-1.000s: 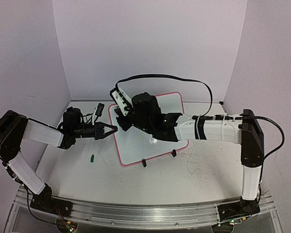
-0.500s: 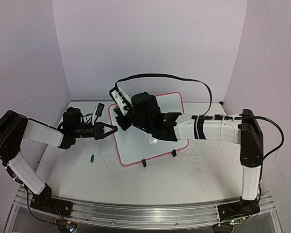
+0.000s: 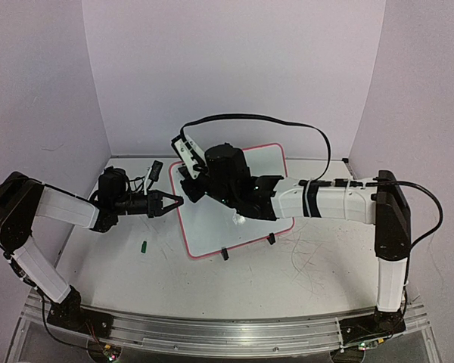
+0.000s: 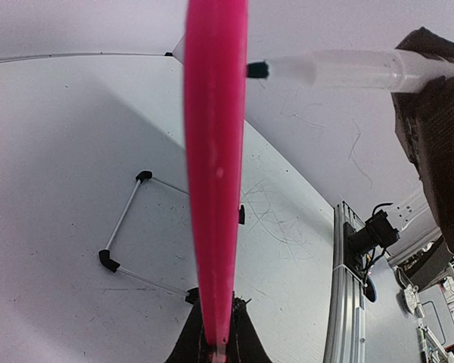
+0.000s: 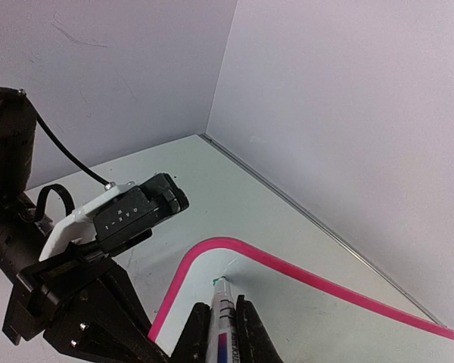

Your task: Write a sentence on the whiteboard

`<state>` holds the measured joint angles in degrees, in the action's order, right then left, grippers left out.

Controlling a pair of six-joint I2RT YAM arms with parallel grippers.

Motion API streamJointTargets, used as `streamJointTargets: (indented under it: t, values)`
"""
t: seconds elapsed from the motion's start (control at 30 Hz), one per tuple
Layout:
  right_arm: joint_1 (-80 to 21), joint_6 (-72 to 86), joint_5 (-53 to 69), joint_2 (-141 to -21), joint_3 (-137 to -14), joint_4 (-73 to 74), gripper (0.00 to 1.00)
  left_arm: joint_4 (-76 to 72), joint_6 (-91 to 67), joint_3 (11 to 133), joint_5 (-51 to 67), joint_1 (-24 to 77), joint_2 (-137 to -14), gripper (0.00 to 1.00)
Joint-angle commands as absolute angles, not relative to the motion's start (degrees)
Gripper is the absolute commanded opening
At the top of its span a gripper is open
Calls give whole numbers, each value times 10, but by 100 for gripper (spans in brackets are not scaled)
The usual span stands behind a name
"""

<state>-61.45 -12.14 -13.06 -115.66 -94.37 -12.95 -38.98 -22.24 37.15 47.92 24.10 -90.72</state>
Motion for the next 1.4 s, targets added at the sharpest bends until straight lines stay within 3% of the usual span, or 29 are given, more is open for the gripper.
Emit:
streamJointTargets:
  t: [0.0, 1.37]
  values:
    - [-615, -118, -145, -1158, -950, -146, 0, -374, -187, 387, 455, 245, -895, 0]
    - [-615, -106, -118, -1144, -926, -106, 0, -368, -183, 391, 455, 245, -896, 0]
